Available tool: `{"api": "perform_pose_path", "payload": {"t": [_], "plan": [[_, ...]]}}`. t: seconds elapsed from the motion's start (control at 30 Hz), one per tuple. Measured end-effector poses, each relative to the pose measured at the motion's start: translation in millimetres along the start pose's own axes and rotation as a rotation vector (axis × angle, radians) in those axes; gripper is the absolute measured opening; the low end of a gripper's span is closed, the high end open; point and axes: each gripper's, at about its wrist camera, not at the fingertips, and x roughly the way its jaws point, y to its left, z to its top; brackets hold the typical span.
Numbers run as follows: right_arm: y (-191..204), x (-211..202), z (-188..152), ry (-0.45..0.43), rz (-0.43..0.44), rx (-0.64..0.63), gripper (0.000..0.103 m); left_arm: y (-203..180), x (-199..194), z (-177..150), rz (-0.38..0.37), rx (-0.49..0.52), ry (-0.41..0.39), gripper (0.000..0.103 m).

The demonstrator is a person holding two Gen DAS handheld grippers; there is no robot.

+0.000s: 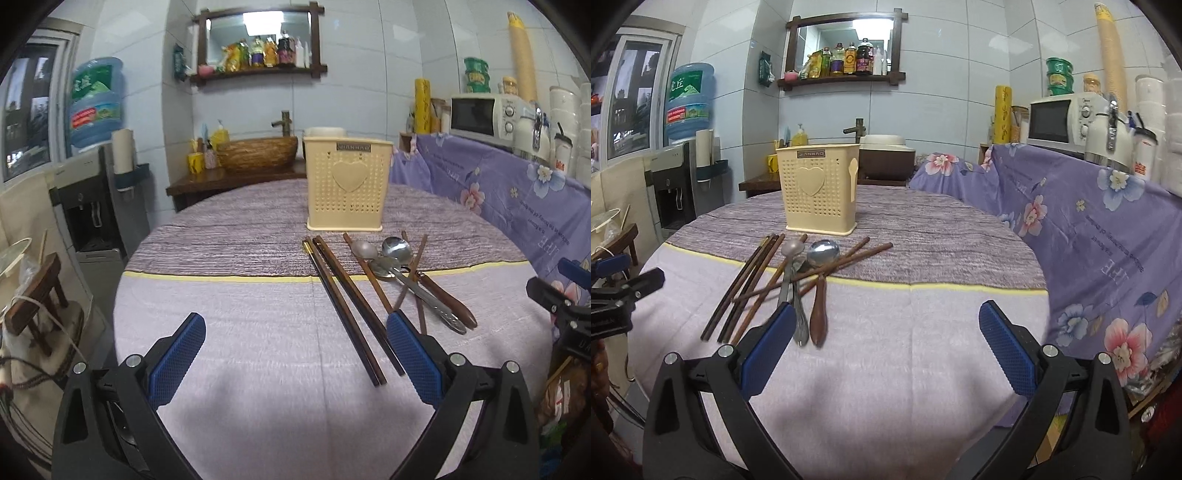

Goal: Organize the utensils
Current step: 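Move both grippers forward toward the pile of utensils, then close the left gripper on the yellow-tipped black chopstick while the right gripper grasps a silver spoon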

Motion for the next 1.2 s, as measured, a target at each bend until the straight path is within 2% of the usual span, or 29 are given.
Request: {"api": "perform_pose_path", "payload": {"t": [0.07,0.13,0.2,0.3,0.4,0.53,0.67,0.93,1.2], "plan": [[1,17,12,0.04,0.059,0.013,0.098,4,19,12,-0.027,-0.002,0.061,0.084],[2,33,21,0.082,0.077,0.033,0.098,9,38,23,-0.059,-0.02,0.127,0.07],[0,42,27,0.101,0.112,0.069,0.098,13,58,30,-0.097,-0.059,0.216,0.061],[2,50,28,0.115,0.109,0.082,0.098,15,83,37,-0.163,-0.119,0.305,0.047],[8,52,28,0.112,0.109,0.058,0.098,4,101,42,-0.156,-0.089,0.345,0.036],[11,51,30,0.107,0.103,0.031,0.098,-8,115,43,-0.129,-0.049,0.381,0.032],[10,49,32,0.099,0.094,0.02,0.098,-8,123,39,-0.104,-0.052,0.412,0.032],[10,54,33,0.112,0.095,0.019,0.098,-2,121,37,-0.082,-0.059,0.414,0.032],[19,60,36,0.135,0.118,-0.003,0.098,-11,134,42,-0.035,0.026,0.426,0.032]]}}
